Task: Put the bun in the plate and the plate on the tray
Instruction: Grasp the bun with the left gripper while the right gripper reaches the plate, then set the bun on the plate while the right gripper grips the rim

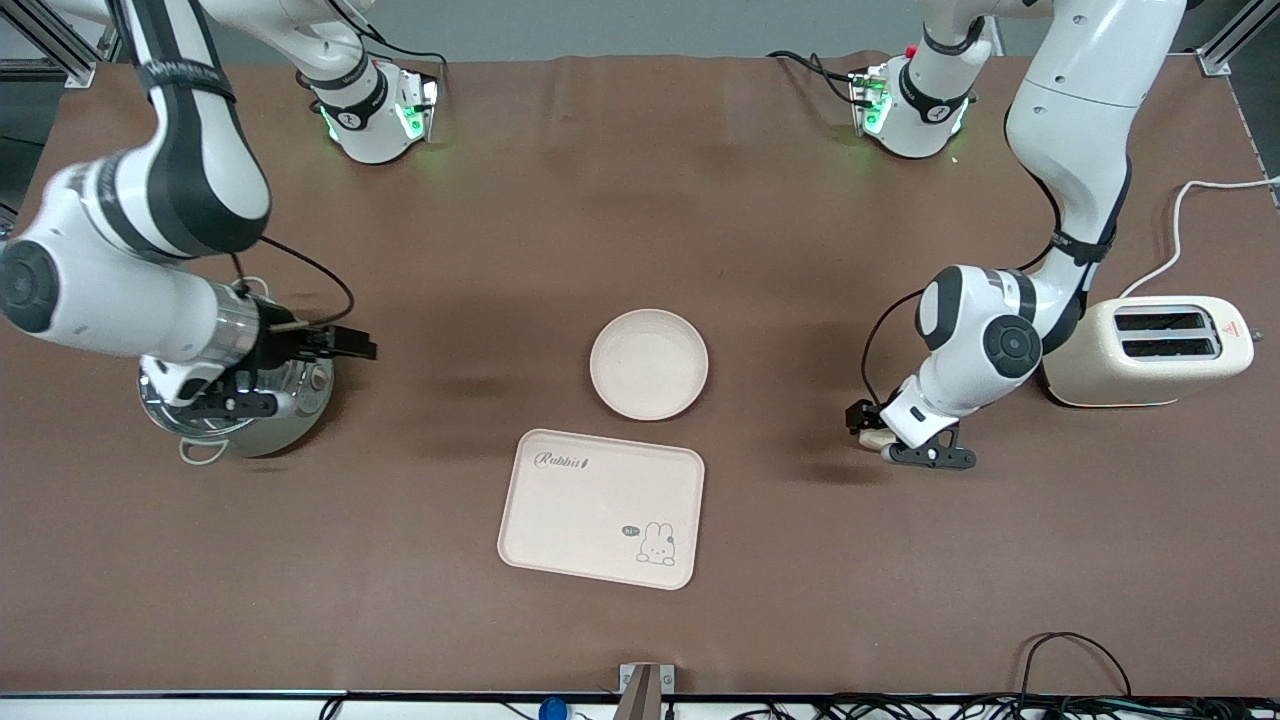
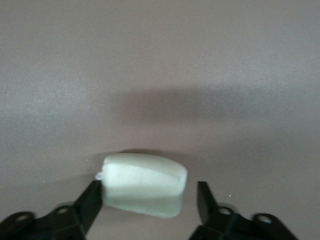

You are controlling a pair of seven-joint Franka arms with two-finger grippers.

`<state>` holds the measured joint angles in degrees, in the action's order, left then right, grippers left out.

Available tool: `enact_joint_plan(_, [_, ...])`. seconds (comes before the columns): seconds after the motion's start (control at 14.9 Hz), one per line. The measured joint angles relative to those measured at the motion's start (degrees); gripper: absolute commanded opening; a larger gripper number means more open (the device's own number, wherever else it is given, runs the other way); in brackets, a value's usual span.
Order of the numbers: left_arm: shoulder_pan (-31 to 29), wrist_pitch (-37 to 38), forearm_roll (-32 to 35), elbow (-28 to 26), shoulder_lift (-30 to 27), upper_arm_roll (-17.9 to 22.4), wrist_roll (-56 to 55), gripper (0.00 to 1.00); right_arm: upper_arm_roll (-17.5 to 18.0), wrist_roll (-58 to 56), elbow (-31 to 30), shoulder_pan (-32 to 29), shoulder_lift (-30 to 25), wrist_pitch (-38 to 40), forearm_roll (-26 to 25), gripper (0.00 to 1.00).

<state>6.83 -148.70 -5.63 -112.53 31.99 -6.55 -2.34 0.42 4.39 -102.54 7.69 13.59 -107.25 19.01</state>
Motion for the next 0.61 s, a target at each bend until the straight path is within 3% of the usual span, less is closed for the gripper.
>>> enact_joint_plan(0.2, [-0.14,-0.01,0.00,0.01,-0.15,0.00,0.11,0.08,0.10,0.12,-6.61,4.49,0.21,-10.07,3.51,1.00])
enact_joint_plan(0.4, [-0.14,-0.06,-0.02,0.36,-0.66,-0.52,-0.28,0.07,0.30,0.36,-15.56,12.16,0.78,-26.60,10.60,1.00])
enact_joint_plan(0.61, [0.14,4.77,-0.16,2.75,-2.46,-6.18,-12.27,0.07,0.41,5.19,-19.86,20.61,4.05,-39.12,14.26,1.00])
